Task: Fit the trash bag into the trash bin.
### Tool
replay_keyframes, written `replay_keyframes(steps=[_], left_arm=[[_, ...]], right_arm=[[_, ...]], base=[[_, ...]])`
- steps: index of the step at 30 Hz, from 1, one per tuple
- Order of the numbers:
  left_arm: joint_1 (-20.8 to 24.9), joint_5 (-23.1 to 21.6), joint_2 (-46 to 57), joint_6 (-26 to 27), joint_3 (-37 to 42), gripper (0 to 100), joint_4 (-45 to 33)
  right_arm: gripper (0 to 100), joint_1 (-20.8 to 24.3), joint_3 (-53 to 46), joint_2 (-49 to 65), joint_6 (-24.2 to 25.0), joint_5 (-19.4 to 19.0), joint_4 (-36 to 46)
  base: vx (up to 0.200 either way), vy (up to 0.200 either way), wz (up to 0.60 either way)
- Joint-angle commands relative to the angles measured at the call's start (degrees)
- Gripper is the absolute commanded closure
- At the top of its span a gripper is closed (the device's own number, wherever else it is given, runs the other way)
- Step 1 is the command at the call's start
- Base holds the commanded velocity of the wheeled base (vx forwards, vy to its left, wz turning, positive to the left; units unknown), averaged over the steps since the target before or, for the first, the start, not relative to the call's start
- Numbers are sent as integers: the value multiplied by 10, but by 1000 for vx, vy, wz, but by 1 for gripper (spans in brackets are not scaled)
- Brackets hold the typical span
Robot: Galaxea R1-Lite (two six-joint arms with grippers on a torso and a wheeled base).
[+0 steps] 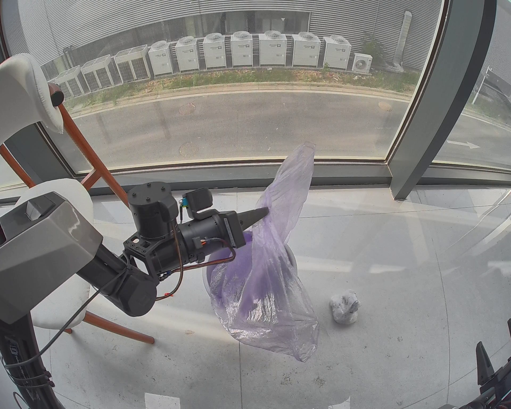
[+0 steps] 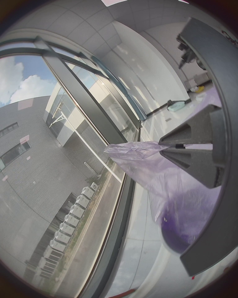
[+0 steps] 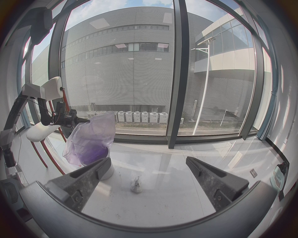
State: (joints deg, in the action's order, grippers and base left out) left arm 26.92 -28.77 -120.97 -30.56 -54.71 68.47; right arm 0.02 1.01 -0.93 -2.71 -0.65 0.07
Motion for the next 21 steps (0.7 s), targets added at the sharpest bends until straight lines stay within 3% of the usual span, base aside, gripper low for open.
replay_keyframes(steps=[1, 5, 12, 21], left_arm=[[-32, -3, 14, 47, 57, 100, 12], [-36, -3, 35, 66, 70, 100, -1], [-35, 6, 57, 119, 47, 100, -114], [-31, 64, 72, 184, -32, 100, -261]], right_arm=[[0, 0, -10, 8, -1, -1, 0], [0, 0, -10, 8, 2, -1, -1], [0, -1, -10, 8, -3, -5, -1], [0, -1, -10, 8, -12, -8, -1]], base=[[0, 0, 0], [0, 0, 0], [0, 0, 0], [0, 0, 0]])
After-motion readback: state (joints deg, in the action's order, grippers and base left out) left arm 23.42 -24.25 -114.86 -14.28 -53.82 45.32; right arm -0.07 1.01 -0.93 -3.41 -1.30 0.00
